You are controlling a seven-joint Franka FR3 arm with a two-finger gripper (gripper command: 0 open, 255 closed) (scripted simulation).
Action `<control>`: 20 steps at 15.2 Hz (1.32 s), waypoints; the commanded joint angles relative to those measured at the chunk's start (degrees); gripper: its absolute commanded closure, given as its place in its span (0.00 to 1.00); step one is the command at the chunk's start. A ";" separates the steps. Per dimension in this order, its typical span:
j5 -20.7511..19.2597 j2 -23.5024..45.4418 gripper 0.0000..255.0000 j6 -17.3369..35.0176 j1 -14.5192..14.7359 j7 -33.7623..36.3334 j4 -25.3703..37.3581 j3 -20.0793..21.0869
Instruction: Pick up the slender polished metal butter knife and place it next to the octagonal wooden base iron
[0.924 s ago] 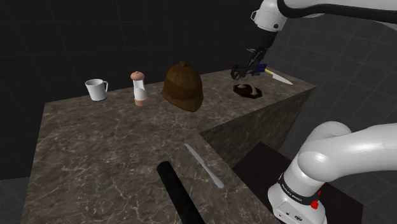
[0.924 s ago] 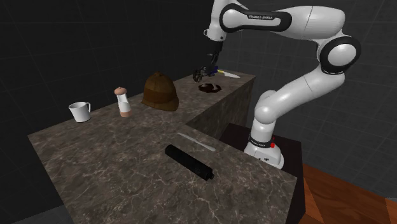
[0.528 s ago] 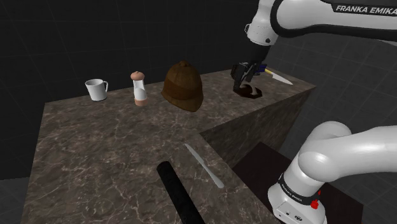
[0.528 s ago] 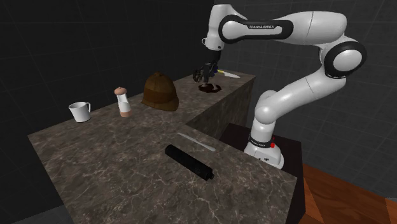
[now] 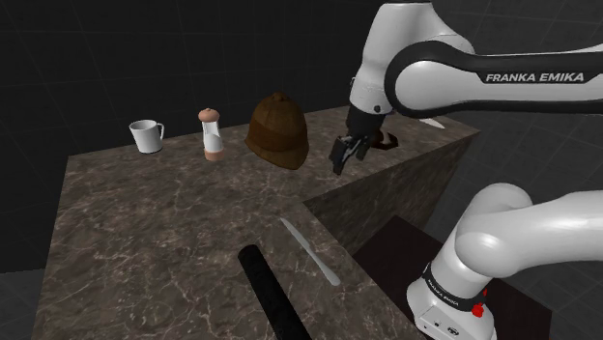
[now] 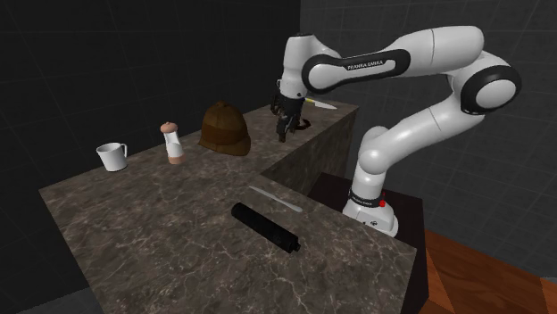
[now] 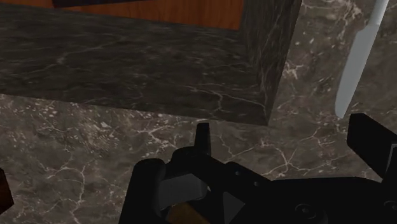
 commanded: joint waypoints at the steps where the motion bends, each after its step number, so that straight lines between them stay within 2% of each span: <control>1: 1.69 0.85 0.00 2.32 0.71 3.13 -1.67 2.75; 9: 8.09 9.00 0.00 13.03 2.88 15.94 -5.07 15.11; 14: 9.98 17.91 0.00 20.80 1.92 24.62 -4.25 23.88; 20: 9.84 21.56 0.00 26.21 0.82 25.43 -6.07 26.03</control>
